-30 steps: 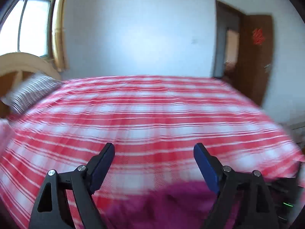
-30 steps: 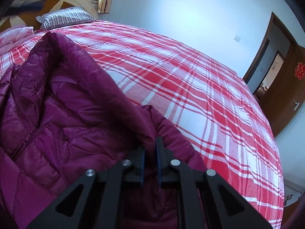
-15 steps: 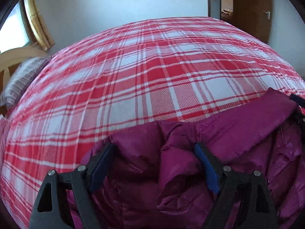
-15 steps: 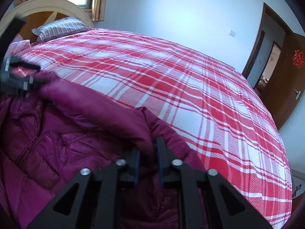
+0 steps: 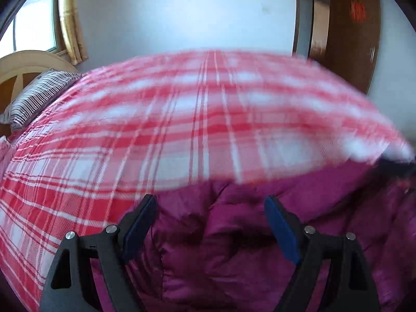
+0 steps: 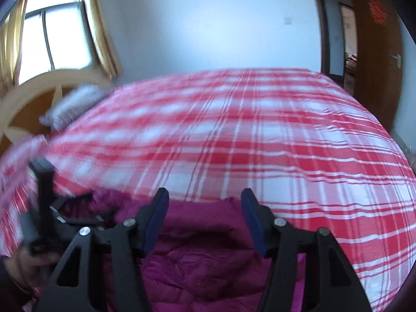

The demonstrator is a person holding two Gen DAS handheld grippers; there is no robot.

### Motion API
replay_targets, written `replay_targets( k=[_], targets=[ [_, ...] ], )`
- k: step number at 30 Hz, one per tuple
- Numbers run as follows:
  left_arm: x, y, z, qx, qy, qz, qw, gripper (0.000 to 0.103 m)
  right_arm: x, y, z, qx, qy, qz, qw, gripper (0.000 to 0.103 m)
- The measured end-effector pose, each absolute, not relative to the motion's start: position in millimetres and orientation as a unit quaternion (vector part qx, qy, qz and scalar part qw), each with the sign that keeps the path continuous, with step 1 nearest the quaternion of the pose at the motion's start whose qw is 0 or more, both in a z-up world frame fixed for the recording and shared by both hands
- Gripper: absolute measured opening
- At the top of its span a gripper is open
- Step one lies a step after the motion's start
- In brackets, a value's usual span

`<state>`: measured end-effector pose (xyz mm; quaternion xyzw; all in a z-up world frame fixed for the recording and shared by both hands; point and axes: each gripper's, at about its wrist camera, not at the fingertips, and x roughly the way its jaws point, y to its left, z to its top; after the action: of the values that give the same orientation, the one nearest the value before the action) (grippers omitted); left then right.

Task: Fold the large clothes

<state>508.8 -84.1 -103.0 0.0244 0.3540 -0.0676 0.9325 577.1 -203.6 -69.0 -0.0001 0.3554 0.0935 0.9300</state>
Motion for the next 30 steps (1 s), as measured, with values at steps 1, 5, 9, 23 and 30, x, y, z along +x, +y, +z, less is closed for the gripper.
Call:
replay_targets(
  k=[1, 5, 9, 23, 30],
  targets=[
    [507, -86, -96, 0.020, 0.345, -0.071, 0.936, 0.085, 581, -198, -80, -0.014, 0.370, 0.086, 0.925, 0.055],
    [518, -104, -109, 0.045, 0.383, -0.072, 0.920, 0.085, 583, -195, -118, -0.041, 0.396, 0.078, 0.914, 0.054],
    [532, -101, -149, 0.032, 0.434, -0.061, 0.898, 0.090, 577, -202, -126, -0.041, 0.396, 0.077, 0.914, 0.054],
    [538, -101, -159, 0.035, 0.435, -0.046, 0.899, 0.102, 584, -191, -139, -0.075, 0.411, 0.056, 0.907, 0.056],
    [538, -99, -161, 0.027, 0.433, -0.050, 0.900, 0.102, 584, -192, -139, -0.070, 0.411, 0.059, 0.907, 0.056]
  ],
)
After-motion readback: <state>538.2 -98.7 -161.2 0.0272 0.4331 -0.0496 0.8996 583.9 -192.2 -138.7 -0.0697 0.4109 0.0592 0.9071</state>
